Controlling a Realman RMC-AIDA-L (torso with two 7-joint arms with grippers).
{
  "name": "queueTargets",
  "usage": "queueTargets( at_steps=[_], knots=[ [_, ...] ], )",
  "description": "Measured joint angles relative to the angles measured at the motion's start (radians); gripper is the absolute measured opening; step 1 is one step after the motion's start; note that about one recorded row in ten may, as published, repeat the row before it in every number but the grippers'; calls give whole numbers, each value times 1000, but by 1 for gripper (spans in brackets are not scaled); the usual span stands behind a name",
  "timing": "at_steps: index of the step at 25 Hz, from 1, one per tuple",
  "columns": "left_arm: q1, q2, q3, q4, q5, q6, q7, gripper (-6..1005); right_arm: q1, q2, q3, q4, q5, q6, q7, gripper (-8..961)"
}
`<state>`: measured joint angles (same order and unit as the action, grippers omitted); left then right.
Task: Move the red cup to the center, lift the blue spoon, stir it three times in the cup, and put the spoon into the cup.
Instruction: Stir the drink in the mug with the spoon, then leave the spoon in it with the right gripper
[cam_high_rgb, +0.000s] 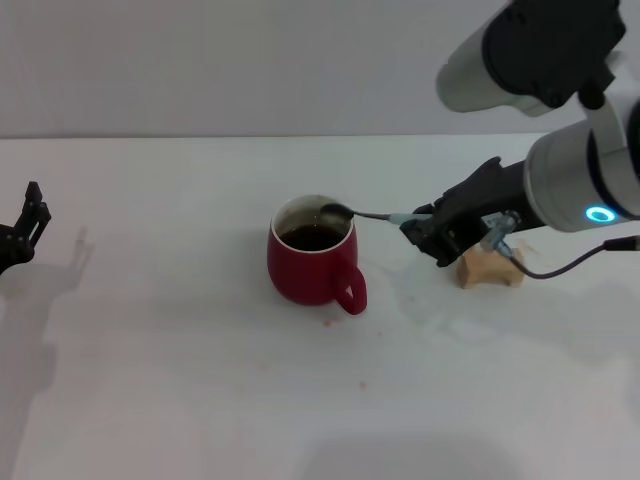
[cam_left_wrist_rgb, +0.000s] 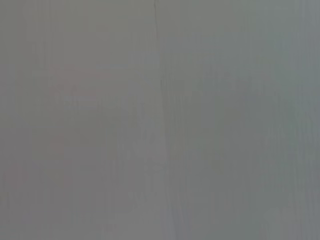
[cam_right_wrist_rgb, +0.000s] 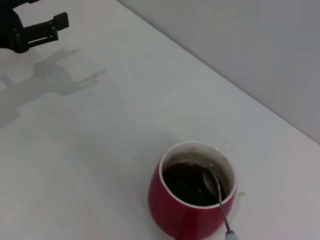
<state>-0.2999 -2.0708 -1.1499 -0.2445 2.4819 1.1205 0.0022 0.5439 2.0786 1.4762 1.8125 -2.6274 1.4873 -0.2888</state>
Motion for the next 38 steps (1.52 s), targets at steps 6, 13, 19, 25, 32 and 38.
queueTargets(
  at_steps=[6, 13, 19, 25, 32, 38],
  knots=[
    [-3, 0, -1, 0, 0, -1, -1, 847, 30, -1, -1, -61, 3, -20, -9, 130],
    [-5, 1, -2, 1, 0, -4, -1, 848, 70, -3, -1, -128, 3, -48, -13, 130],
    [-7, 3, -11, 1, 0, -5, -1, 848, 95, -3, -6, -182, 18, -76, -17, 130],
    [-7, 3, -15, 1, 0, -3, -1, 848, 132, -3, -9, -261, 39, -111, -25, 134],
    [-10, 4, -16, 3, 0, 1, -1, 847, 159, -3, -9, -309, 40, -138, -26, 139],
    [-14, 5, -16, 7, 0, 1, -1, 847, 175, -3, -12, -355, 40, -161, -27, 143]
  ],
)
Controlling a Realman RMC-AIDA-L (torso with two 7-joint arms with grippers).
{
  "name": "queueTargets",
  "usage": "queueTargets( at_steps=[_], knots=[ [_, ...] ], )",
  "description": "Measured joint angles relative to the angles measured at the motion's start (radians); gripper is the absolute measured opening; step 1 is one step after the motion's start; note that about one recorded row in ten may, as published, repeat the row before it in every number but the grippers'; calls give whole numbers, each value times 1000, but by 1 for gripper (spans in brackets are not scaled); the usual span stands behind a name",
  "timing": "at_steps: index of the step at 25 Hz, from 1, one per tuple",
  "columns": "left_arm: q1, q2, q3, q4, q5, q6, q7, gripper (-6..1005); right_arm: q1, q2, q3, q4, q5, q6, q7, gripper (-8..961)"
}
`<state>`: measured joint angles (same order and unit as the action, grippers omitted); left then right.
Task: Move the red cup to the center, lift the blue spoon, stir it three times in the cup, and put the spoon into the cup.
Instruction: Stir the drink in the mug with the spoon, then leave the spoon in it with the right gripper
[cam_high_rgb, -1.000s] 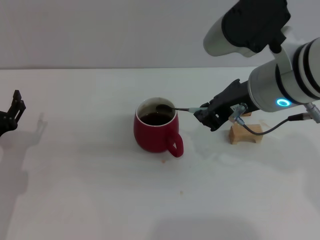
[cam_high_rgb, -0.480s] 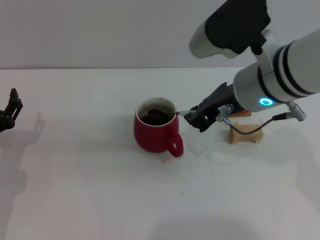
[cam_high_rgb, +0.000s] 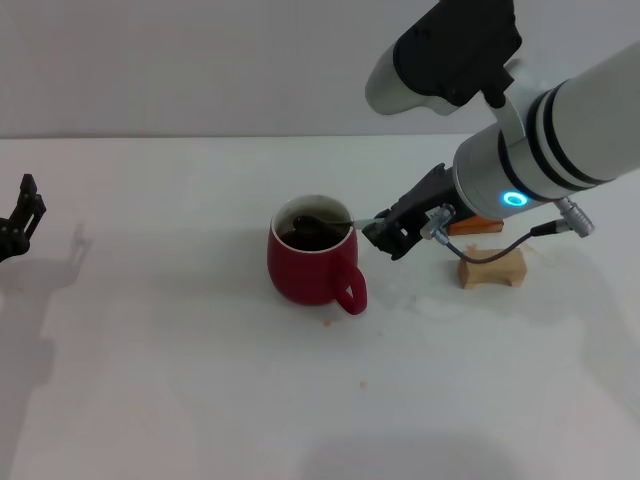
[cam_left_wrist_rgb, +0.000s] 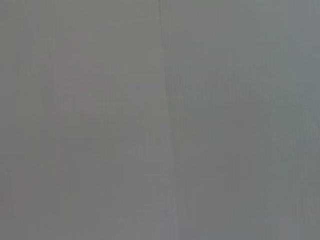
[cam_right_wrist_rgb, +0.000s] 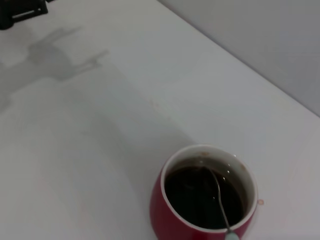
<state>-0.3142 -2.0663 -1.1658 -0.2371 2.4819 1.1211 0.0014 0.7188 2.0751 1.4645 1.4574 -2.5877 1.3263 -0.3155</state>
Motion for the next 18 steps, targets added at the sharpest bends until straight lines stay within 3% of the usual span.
queueTargets(
  at_steps=[18],
  knots=[
    [-7, 0, 0, 4, 0, -10, 0, 847, -14, -3, 23, -18, -8, 4, -14, 154]
  ],
)
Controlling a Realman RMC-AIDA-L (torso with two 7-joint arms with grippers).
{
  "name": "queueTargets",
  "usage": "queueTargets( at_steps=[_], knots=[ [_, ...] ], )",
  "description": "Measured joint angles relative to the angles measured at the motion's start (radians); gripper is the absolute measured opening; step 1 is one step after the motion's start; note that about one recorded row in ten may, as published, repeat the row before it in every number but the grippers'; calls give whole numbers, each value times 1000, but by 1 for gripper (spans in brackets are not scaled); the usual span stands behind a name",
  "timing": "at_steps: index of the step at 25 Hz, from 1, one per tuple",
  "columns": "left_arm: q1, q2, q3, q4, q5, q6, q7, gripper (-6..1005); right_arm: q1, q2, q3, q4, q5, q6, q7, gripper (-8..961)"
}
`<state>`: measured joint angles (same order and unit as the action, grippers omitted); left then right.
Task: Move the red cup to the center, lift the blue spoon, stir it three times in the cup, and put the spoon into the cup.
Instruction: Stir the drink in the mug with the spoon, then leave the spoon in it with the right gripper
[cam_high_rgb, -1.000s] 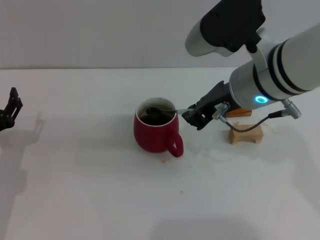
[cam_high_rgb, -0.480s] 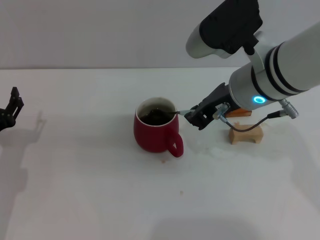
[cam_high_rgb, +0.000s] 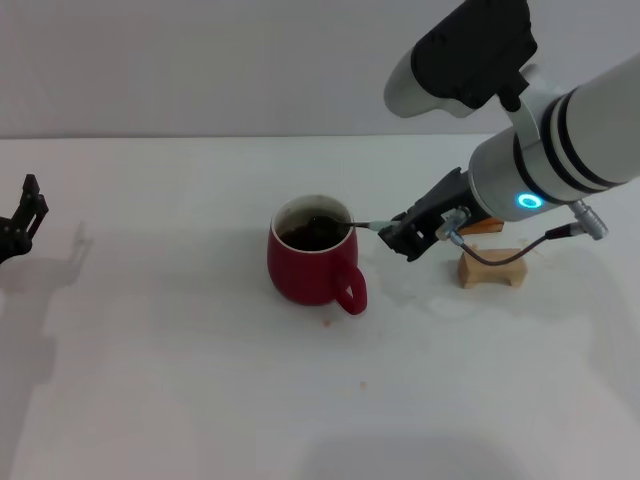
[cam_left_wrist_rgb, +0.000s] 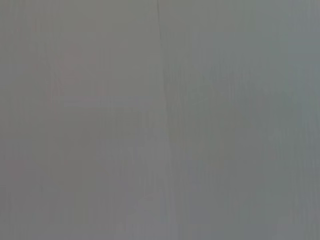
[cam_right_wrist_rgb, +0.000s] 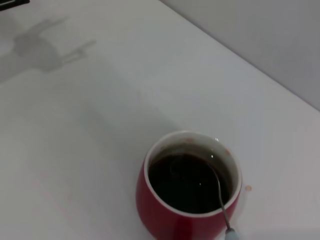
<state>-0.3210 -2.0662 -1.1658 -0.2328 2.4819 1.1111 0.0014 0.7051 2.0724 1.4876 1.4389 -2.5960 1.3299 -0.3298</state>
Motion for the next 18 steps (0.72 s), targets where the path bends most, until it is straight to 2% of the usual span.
queueTargets(
  at_steps=[9, 18],
  knots=[
    [-10, 0, 0, 10, 0, -7, 0, 847, 0, 4, -65, 13, 6, 17, 7, 160],
    [-12, 0, -1, 10, 0, -7, 0, 847, 20, 5, -75, 2, 8, -20, 7, 166]
  ],
)
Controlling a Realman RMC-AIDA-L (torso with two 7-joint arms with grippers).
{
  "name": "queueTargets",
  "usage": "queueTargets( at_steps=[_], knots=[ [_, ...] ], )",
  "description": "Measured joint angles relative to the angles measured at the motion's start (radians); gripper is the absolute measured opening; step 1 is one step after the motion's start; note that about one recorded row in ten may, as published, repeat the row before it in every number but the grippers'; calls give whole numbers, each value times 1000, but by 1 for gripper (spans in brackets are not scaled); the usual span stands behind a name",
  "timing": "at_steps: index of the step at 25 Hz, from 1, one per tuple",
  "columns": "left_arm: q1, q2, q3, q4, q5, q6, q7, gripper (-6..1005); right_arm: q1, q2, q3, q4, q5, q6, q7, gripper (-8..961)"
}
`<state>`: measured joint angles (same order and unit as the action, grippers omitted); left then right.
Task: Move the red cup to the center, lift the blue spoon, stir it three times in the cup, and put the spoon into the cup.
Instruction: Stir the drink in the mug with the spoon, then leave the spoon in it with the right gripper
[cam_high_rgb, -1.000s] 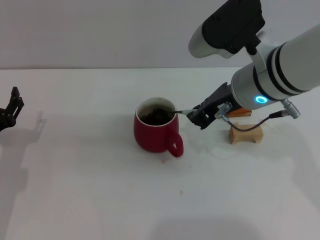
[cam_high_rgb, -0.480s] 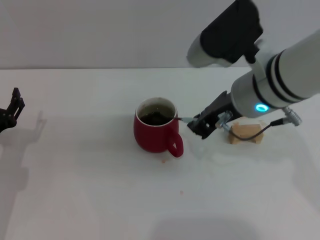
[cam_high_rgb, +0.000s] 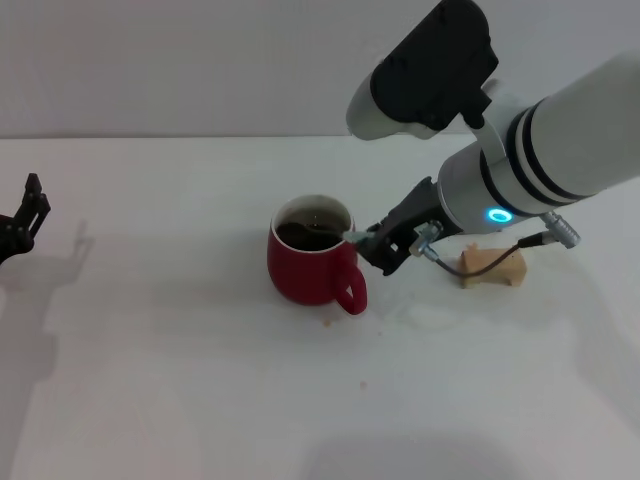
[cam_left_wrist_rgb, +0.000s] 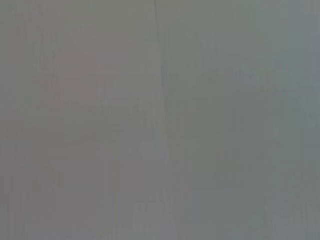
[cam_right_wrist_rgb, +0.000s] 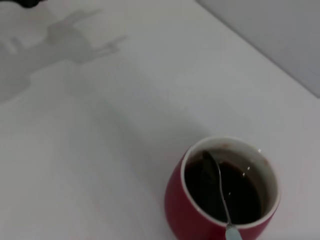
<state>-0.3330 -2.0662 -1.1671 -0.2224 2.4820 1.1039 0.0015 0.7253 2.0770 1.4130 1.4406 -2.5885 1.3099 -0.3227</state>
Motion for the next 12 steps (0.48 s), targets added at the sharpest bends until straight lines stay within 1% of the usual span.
queueTargets(
  at_steps=[7, 12],
  knots=[
    [0, 0, 0, 0, 0, 0, 0, 847, 14, -2, 11, -36, -8, -35, -9, 171],
    [-1, -2, 0, 0, 0, 1, 0, 847, 11, -5, 52, -47, -10, -33, -25, 174]
  ],
)
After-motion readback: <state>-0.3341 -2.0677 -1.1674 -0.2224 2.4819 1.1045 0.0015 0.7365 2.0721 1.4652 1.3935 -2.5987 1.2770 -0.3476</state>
